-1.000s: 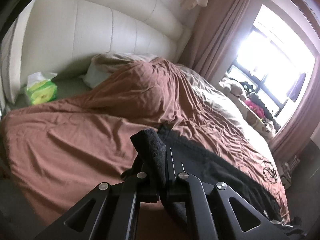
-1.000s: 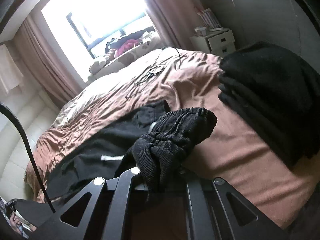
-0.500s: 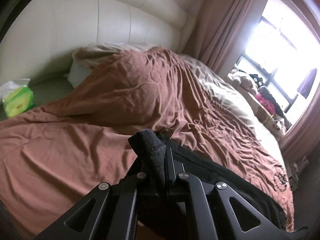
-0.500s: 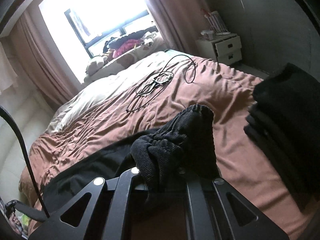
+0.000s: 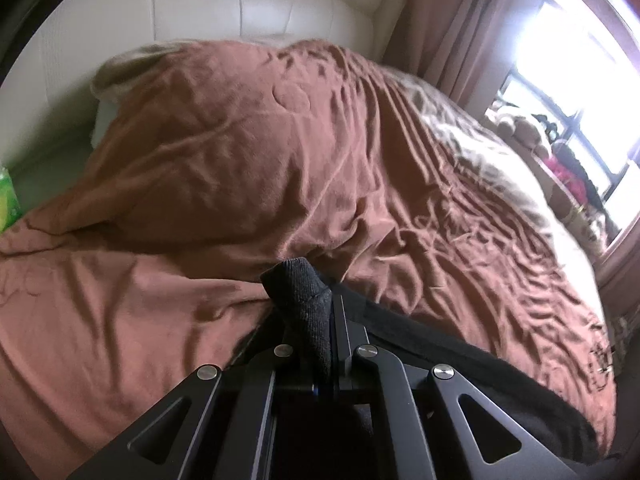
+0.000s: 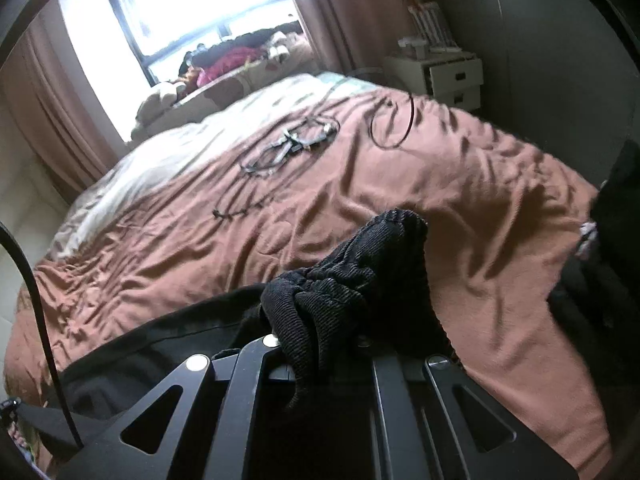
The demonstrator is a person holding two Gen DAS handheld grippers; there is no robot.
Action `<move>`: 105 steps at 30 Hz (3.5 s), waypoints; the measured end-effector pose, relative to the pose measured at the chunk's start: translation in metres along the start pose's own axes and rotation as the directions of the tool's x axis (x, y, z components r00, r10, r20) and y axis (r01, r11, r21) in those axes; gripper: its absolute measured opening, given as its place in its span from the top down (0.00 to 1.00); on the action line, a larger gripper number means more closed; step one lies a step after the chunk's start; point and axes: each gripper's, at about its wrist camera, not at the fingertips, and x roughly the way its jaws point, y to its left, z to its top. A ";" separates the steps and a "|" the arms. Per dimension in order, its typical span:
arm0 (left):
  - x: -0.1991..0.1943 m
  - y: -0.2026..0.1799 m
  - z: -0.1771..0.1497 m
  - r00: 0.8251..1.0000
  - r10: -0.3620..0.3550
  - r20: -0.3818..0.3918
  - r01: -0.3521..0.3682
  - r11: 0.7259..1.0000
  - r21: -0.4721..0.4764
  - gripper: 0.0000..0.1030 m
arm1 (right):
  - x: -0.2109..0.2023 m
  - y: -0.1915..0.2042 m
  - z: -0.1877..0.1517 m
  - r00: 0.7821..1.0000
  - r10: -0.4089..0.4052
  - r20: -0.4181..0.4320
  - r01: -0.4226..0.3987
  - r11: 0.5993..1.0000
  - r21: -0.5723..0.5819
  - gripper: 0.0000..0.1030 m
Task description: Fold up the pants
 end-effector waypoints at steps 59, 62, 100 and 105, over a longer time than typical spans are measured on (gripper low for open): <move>0.117 -0.048 0.004 0.988 0.010 -0.154 -0.006 1.000 0.027 0.96 | 0.189 0.138 0.009 0.955 0.213 -0.205 -0.224 0.974 -0.036 1.00; 0.117 -0.047 0.006 0.989 -0.007 -0.149 0.009 1.000 0.014 0.59 | 0.204 0.146 0.008 0.957 0.177 -0.231 -0.193 0.980 -0.047 0.98; -0.087 0.058 -0.073 0.990 -0.078 -0.116 0.081 0.996 0.027 0.34 | -0.034 -0.017 -0.043 0.955 0.278 -0.098 -0.285 0.956 -0.067 0.21; -0.092 0.066 -0.090 0.987 -0.096 -0.130 0.096 0.995 -0.006 0.34 | -0.059 -0.046 -0.053 0.961 0.262 -0.085 -0.266 0.963 -0.039 0.21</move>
